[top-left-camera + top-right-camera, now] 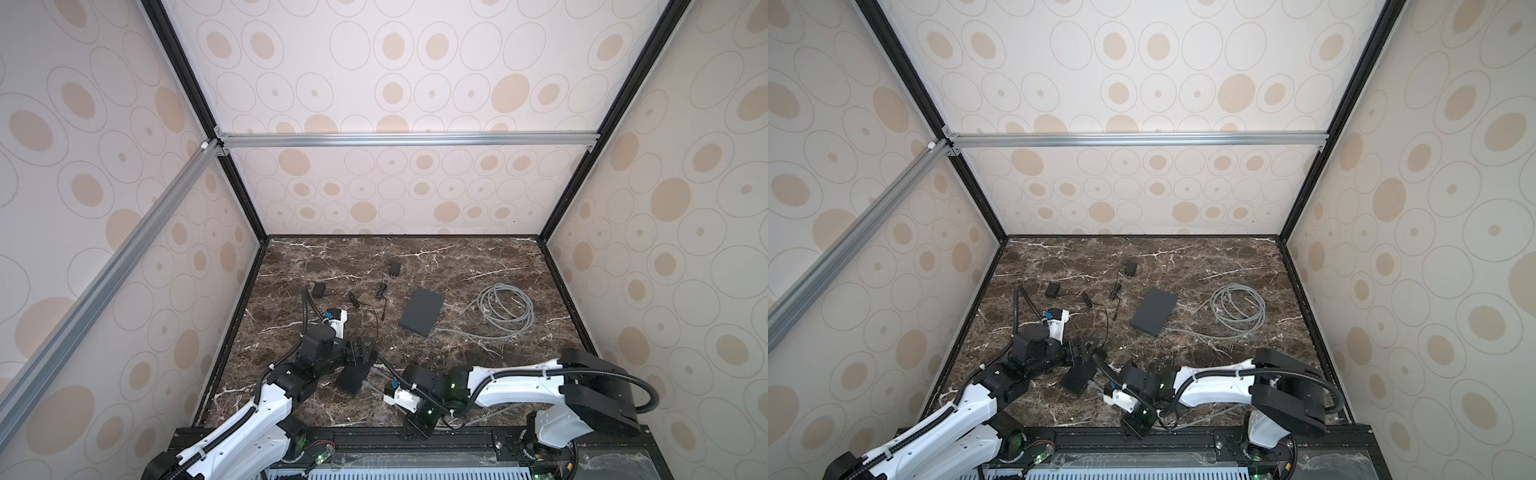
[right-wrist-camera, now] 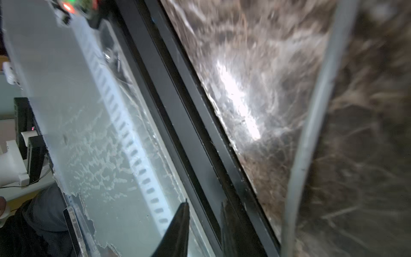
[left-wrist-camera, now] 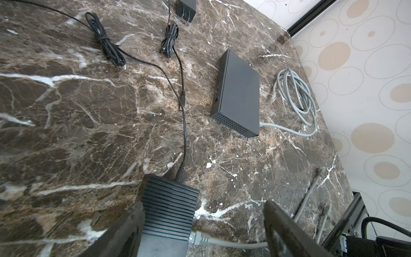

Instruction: Insert the plug into the switch port

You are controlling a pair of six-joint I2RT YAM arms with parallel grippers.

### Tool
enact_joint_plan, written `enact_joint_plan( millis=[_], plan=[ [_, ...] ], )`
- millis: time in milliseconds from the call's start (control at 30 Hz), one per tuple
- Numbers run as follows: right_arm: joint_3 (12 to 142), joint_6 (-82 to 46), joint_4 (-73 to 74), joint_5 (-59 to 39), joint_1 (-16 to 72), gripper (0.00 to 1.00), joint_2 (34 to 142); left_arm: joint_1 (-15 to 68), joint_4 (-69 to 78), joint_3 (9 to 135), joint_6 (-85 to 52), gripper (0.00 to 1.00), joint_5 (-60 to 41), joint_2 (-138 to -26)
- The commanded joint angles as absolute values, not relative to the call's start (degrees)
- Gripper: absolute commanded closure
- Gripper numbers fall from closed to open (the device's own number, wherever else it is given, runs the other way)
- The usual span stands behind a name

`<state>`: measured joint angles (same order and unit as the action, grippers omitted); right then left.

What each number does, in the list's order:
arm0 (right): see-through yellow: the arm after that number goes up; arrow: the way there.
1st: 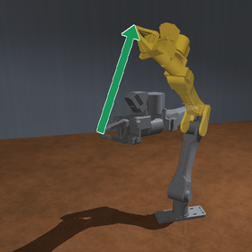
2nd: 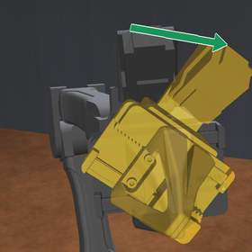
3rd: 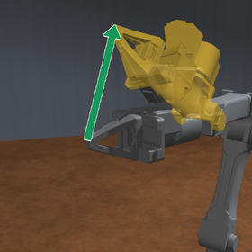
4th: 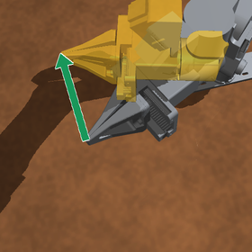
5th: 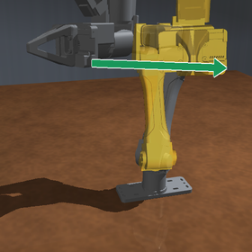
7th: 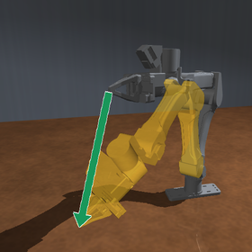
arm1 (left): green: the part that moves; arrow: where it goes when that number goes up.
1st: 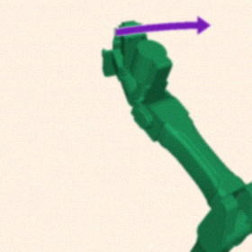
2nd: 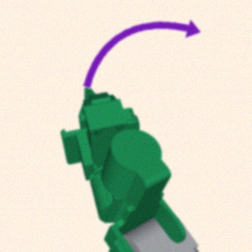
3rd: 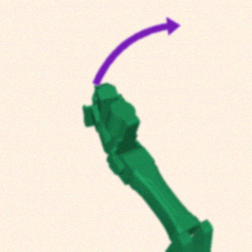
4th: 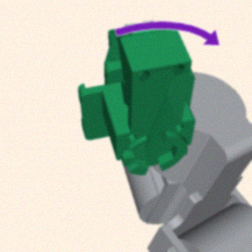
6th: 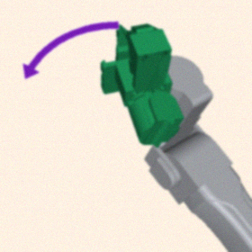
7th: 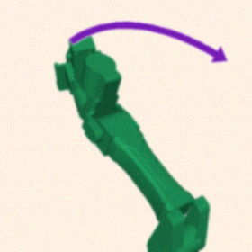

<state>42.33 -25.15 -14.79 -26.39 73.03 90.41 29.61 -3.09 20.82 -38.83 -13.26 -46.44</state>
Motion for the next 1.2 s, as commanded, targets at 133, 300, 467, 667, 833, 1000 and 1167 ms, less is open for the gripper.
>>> enact_joint_plan(
  millis=[133, 300, 467, 667, 833, 1000, 1167],
  plan=[
    [43.95, -26.52, -16.23, -13.84, 73.65, 0.74, 90.85, 29.18, -3.66, 20.61, -40.56, 0.16, -13.27, -41.05],
    [45.35, -24.90, -19.81, -6.18, 73.50, 0.74, 89.24, 29.20, -5.12, 19.80, -40.77, 0.16, -13.26, -39.13],
    [45.41, -24.71, -20.96, -0.89, 73.48, 0.75, 86.71, 29.13, -4.80, 19.77, -40.52, 0.16, -13.27, -39.52],
    [46.09, -23.08, -21.27, -4.49, 73.48, 0.76, 82.58, 29.16, -3.59, 20.73, -39.87, 0.16, -13.78, -41.95],
    [47.61, -21.07, -22.83, -5.83, 73.44, 0.76, 72.96, 29.17, -2.18, 20.26, -40.22, 0.16, -13.82, -42.58],
    [52.38, -18.19, -29.84, 8.06, 73.30, 0.68, 63.13, 29.10, 0.28, 20.41, -39.47, 0.14, -14.34, -44.19],
    [45.27, -17.97, -22.43, 21.36, 72.50, 0.10, 50.23, 29.09, 2.77, 21.53, -38.13, 0.02, -11.64, -47.09]
  ],
)
